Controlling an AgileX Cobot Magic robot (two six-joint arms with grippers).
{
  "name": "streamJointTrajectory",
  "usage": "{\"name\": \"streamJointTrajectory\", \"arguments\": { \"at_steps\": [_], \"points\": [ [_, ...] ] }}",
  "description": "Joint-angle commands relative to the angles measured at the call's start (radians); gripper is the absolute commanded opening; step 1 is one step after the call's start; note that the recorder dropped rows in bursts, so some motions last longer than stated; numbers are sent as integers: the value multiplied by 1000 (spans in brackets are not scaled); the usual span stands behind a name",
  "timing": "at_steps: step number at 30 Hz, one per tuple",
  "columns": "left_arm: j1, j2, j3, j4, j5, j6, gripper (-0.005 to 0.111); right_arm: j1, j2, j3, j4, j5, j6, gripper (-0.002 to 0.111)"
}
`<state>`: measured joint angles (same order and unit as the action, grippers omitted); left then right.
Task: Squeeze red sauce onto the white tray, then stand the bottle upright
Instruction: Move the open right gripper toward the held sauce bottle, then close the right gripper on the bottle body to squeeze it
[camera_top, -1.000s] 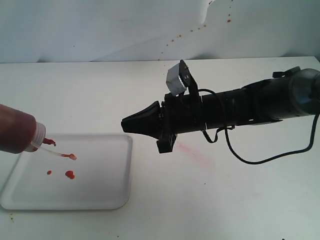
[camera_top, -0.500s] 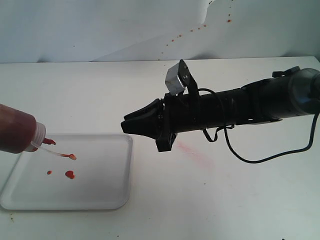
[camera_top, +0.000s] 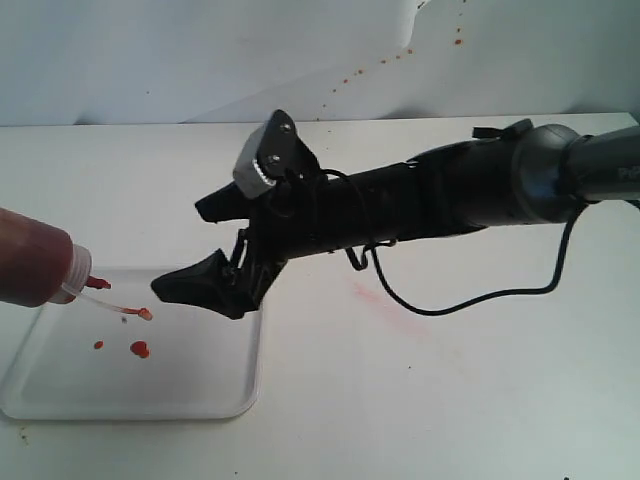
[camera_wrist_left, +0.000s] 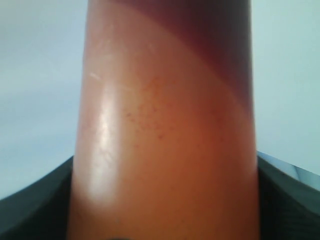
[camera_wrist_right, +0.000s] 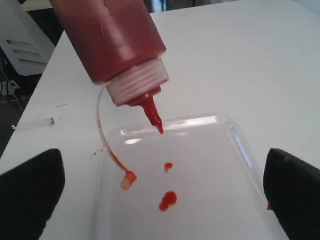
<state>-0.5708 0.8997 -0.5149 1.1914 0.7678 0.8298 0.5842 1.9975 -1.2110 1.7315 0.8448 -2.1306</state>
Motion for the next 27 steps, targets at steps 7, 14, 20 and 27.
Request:
{"name": "streamJointTrajectory", "arguments": {
  "at_steps": [7,14,20,27],
  "points": [
    [-3,-13,-1,30,-11,-6,0,139,-1,-103,-80,-205,-12,105],
    [-3,-13,-1,30,-11,-6,0,161,-1,-106,-54,-231,-12,105],
    [-3,-13,-1,28,-11,-6,0,161,-1,-106,13,-250,9,105],
    [-3,-13,-1,28,-11,-6,0,158,-1,-129,13,-286,31,105]
  ]
}}
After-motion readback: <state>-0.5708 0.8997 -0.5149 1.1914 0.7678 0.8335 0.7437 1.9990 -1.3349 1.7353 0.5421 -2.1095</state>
